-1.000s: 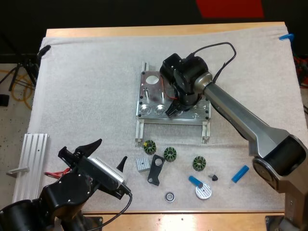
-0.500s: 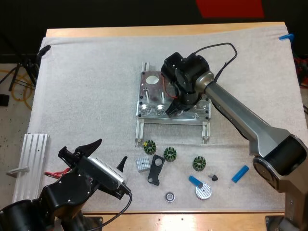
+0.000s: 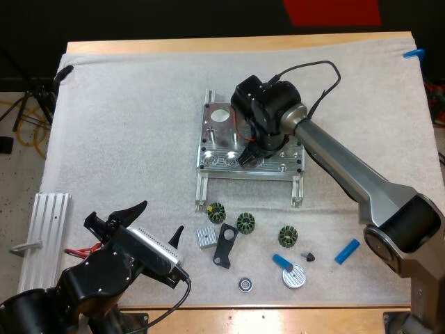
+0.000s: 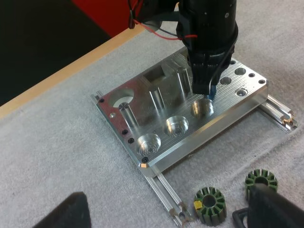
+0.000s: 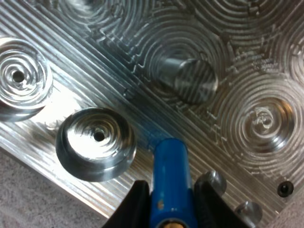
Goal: Load cells from left to right
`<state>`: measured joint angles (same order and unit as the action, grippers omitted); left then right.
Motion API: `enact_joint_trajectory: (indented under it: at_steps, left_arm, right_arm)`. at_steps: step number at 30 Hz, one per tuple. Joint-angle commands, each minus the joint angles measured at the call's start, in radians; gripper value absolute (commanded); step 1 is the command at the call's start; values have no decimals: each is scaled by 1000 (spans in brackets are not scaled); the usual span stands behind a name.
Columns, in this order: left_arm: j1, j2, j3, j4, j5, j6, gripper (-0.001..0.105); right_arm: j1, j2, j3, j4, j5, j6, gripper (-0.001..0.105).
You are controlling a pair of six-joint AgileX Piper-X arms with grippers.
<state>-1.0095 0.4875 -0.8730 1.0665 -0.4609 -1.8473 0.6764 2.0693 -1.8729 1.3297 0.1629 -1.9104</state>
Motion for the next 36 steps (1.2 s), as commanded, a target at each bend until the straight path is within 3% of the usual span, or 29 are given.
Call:
enact_joint_trajectory:
  at_steps: [1, 9, 18, 36]
  left_arm:
    - [-3, -6, -2, -16, -20, -11, 67]
    - [-3, -6, -2, -16, -20, -11, 67]
    - [-3, -6, -2, -16, -20, -11, 67]
    - [-3, -6, -2, -16, -20, -11, 67]
  right_arm:
    - [-5, 25, 6, 12, -8, -8, 0]
    - [-26, 25, 12, -35, -8, 10, 0]
    - [-69, 25, 12, 31, -10, 31, 0]
    - [-68, 53, 16, 10, -10, 31, 0]
